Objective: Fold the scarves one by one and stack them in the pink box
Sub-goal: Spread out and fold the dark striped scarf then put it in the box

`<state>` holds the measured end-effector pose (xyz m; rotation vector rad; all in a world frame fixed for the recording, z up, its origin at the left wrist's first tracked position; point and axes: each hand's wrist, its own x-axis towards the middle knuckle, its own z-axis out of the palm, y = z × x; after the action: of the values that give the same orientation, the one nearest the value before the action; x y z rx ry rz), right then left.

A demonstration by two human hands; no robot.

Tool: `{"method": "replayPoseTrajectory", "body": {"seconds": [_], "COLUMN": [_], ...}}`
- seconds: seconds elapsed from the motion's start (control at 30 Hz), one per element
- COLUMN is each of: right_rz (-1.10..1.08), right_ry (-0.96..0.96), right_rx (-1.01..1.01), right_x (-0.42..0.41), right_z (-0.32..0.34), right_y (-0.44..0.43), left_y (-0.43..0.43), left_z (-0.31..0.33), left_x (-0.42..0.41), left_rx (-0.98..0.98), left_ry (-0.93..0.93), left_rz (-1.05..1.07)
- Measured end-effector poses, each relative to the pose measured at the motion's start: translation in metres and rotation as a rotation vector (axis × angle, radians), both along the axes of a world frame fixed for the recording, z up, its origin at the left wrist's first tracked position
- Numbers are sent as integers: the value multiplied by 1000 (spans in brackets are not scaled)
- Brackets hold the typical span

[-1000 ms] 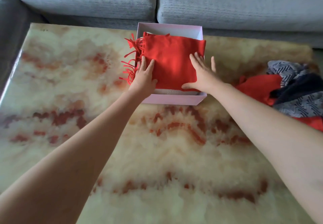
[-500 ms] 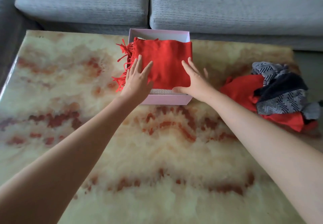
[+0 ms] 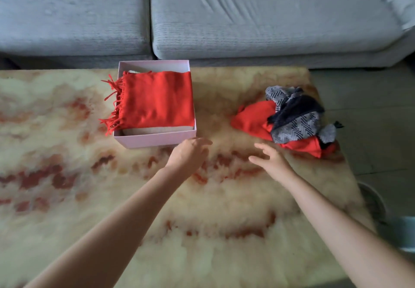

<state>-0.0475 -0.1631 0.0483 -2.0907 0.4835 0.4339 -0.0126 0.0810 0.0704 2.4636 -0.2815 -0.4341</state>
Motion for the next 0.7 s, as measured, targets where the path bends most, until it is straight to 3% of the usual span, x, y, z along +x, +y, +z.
{"method": "replayPoseTrajectory", "body": {"seconds": [0.17,0.37,0.7], "right_rz": [-168,-262,-168], "right_ry": [-153,-217,-240], "right_rx": [-172,-338,-402], "right_x": [-2,25,65], "right_z": [-11,-11,-31], "right_y": [-84,-157,-199], "left_y": [-77,-161,-257], "left_z": [-19,-28,-66], "left_x": [12,47,87], "left_rx": [-117,-134,-101], "left_ry": [131,67,42], "left_rz": [0,-24,4]}}
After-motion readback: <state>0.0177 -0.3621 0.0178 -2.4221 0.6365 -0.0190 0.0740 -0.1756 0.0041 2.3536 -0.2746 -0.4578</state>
